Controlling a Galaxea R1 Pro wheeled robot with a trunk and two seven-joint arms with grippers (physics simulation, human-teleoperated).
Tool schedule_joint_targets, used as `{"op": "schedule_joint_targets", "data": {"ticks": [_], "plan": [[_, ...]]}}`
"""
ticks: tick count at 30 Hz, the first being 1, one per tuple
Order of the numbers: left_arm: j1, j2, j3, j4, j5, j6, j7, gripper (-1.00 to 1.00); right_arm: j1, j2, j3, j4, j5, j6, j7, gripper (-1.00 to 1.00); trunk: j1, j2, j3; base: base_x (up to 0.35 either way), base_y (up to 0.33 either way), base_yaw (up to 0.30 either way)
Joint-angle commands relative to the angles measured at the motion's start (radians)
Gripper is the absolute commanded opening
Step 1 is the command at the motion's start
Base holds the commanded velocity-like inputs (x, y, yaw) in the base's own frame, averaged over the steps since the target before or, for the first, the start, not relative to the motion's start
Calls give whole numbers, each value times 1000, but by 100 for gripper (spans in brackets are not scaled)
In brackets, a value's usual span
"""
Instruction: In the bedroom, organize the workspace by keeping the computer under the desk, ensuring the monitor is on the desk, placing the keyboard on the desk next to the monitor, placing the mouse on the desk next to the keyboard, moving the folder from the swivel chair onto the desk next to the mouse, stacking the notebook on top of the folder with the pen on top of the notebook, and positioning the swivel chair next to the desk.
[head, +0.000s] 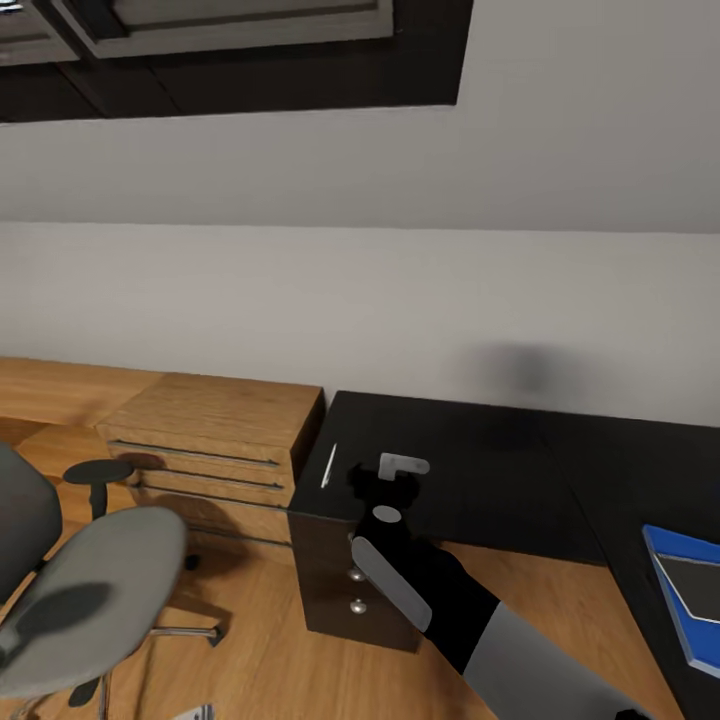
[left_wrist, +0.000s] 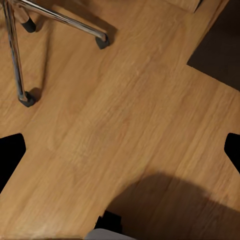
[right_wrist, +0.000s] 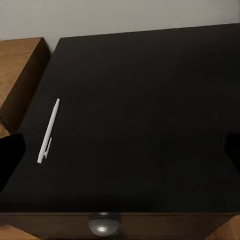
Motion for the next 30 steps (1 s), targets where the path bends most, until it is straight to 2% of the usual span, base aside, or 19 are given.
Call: {"op": "schedule_joint_targets", "data": {"ticks": [1, 9, 13, 14, 16, 24, 30], "plan": [[0, 0, 1, -3, 9, 5, 3, 100, -1, 0, 2, -1, -2, 8, -6, 100, 0, -1, -2, 0, 0, 257], [1, 0, 1, -3, 9, 5, 3, 100, -2, -1, 6, -3, 0, 7, -5, 100, 0, -1, -8, 0, 0, 232], [1, 0, 1, -3, 9, 5, 3, 100, -1, -4, 70, -5, 3, 6, -7, 100, 0, -1, -9, 0, 0, 38], [1, 0, 1, -3, 9, 5, 3, 100, -1, -6, 111, -5, 6, 6, -7, 100, 0, -1, -9, 0, 0, 11], [1, 0, 1, -3, 9, 5, 3, 100, -1, -7, 142, -5, 8, 6, -8, 100, 0, -1, -9, 0, 0, 6], [1, 0, 1, -3, 9, 5, 3, 100, -1, -7, 164, -10, 8, 6, -6, 100, 0, -1, -9, 0, 0, 1], [1, -1, 1, -3, 9, -9, 3, 100, -2, -7, 165, -17, 8, 6, -6, 100, 0, -1, -9, 0, 0, 0]]}}
